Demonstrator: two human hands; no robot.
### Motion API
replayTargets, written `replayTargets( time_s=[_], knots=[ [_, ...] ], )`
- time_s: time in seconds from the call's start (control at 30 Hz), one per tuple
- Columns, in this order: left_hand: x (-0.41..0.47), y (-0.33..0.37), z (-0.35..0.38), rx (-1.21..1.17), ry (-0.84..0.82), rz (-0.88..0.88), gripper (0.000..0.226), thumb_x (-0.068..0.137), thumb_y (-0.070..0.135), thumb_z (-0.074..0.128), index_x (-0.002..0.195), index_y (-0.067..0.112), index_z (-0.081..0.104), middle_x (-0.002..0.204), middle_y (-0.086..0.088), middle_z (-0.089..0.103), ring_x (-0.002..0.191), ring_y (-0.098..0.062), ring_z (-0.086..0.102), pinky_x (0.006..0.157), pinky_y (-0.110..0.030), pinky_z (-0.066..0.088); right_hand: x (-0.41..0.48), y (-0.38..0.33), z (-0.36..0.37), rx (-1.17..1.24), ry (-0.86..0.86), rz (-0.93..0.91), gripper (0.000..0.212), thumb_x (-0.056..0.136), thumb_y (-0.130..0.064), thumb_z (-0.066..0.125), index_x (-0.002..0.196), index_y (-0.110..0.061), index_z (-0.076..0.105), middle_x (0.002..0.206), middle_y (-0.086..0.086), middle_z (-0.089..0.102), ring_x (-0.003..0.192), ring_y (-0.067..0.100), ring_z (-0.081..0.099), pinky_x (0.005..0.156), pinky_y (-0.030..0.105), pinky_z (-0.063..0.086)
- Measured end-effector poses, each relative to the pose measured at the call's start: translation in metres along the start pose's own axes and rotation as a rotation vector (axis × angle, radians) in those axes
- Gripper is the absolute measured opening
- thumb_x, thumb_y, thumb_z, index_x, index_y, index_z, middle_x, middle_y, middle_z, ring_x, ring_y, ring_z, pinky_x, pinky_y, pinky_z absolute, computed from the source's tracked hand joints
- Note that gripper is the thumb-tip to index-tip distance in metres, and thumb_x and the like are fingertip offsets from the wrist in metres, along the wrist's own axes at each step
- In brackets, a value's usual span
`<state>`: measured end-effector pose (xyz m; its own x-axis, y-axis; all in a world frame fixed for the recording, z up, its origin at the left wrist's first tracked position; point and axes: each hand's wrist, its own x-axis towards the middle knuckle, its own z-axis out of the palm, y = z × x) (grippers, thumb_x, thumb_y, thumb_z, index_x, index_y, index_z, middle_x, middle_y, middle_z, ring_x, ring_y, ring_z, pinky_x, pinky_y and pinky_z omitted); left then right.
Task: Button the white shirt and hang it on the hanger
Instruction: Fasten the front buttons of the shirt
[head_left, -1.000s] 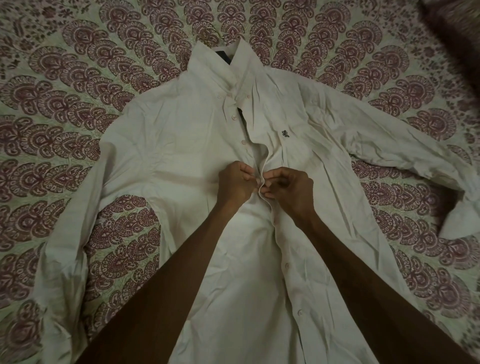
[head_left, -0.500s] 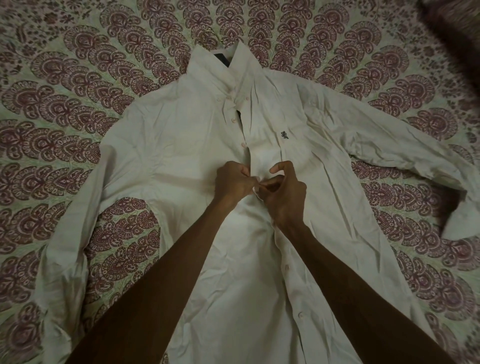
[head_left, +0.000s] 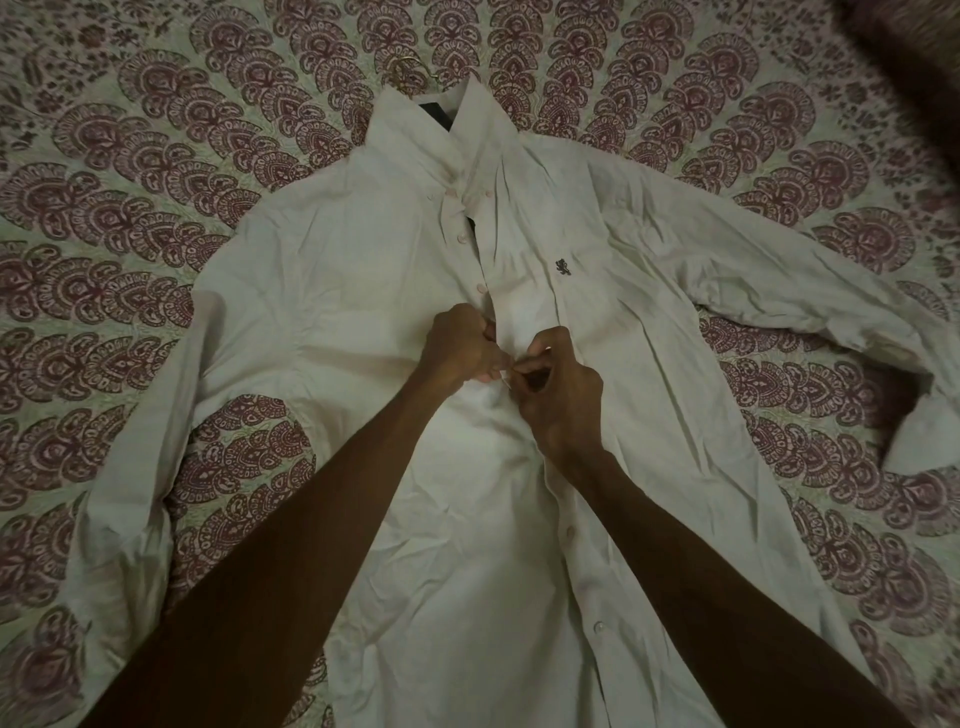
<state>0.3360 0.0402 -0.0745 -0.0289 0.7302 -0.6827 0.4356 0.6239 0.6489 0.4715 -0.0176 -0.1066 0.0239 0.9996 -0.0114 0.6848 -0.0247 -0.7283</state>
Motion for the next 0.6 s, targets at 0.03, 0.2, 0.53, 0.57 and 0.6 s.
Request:
replayTargets(
  time_s=[0.03,0.2,0.53,0.57,0.6],
  knots=[
    [-0.001,0.0,0.0,-0.008,0.01,0.007,0.018,0.065,-0.003,0.083,0.077,0.002,0.07,0.075,-0.02,0.073,0.068,-0.028,0.073,0.071,-0.04,0.062,0.0,0.0,0.001,0.009,0.002,0.003,0.037,0.081,-0.017,0.078,0.097,-0.024,0.045,0.073,-0.007,0.069,0.066,0.005,0.066,0.065,0.017,0.05],
    [-0.003,0.0,0.001,-0.044,0.042,-0.006,0.029,0.067,-0.002,0.082,0.087,0.003,0.061,0.077,-0.015,0.07,0.061,-0.023,0.069,0.067,-0.035,0.062,0.0,0.001,0.0,0.112,0.013,0.076,0.041,0.077,-0.015,0.082,0.097,-0.024,0.046,0.072,-0.01,0.071,0.066,0.001,0.067,0.069,0.013,0.052],
    [-0.001,-0.004,0.004,-0.12,0.045,-0.047,0.062,0.073,0.007,0.08,0.122,0.008,0.043,0.111,-0.016,0.061,0.086,-0.025,0.065,0.07,-0.033,0.057,0.017,0.007,-0.01,0.303,-0.038,0.21,0.05,0.068,-0.013,0.088,0.104,-0.009,0.053,0.075,-0.003,0.074,0.069,-0.001,0.07,0.068,0.007,0.05],
    [-0.001,-0.004,0.004,-0.121,0.044,-0.055,0.065,0.073,0.008,0.08,0.125,0.006,0.042,0.113,-0.016,0.06,0.09,-0.026,0.065,0.071,-0.033,0.057,0.019,0.007,-0.011,0.306,-0.047,0.216,0.05,0.068,-0.013,0.088,0.104,-0.009,0.053,0.075,-0.003,0.074,0.069,0.0,0.071,0.069,0.007,0.05],
    [-0.001,-0.003,0.003,-0.124,0.042,-0.061,0.066,0.073,0.007,0.08,0.127,0.006,0.041,0.113,-0.014,0.059,0.092,-0.026,0.065,0.069,-0.031,0.056,0.02,0.005,-0.011,0.306,-0.049,0.215,0.05,0.067,-0.012,0.088,0.103,-0.01,0.054,0.075,-0.003,0.074,0.069,0.0,0.071,0.069,0.009,0.051]
  ],
)
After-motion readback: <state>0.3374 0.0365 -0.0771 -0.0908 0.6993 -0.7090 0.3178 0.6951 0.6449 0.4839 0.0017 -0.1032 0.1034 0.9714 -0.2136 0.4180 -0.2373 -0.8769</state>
